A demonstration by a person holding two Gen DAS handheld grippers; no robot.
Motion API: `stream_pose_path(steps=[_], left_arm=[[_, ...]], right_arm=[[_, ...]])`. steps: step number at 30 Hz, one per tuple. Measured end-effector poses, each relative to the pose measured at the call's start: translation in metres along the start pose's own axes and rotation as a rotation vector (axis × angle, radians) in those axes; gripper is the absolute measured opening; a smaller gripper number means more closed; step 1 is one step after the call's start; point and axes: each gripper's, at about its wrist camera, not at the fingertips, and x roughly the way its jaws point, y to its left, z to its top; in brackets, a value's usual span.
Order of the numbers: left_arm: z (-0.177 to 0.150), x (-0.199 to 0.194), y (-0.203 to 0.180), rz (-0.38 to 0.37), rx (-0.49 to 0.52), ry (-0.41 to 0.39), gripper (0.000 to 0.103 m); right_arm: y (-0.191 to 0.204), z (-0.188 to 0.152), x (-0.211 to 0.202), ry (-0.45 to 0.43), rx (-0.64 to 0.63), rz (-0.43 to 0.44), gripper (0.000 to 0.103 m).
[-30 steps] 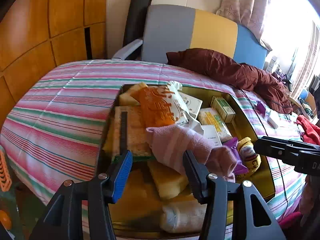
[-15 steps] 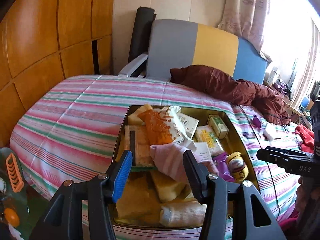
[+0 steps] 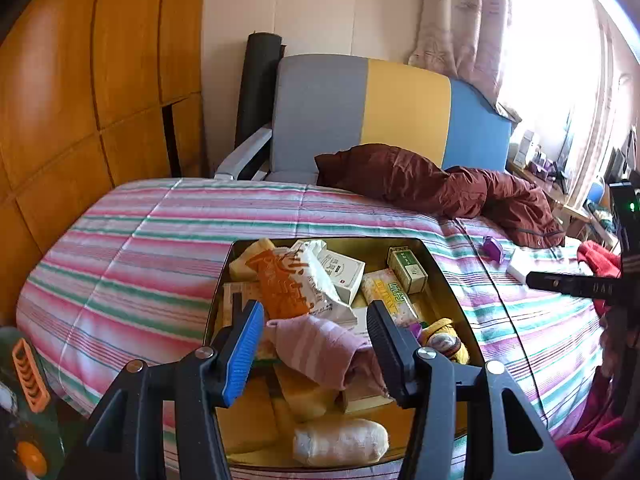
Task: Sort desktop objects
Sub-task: 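Move both grippers back toward the purple packet and white sponge block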
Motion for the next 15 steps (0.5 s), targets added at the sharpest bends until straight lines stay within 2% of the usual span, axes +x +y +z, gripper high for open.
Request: stream_pose_path(steps=[8, 15], left_arm=[[0.008, 0.004, -0.022, -0.01, 0.058, -0.005, 0.054], [0.014, 0.01, -0.045, -0.044, 0.099, 0.006, 0.054]], right_arm=[[-0.056, 0.011, -0.009, -0.006, 0.122, -0.065, 0.075], [-0.095, 0.018, -0.005, -0.012, 0.218, -0.081, 0.075]])
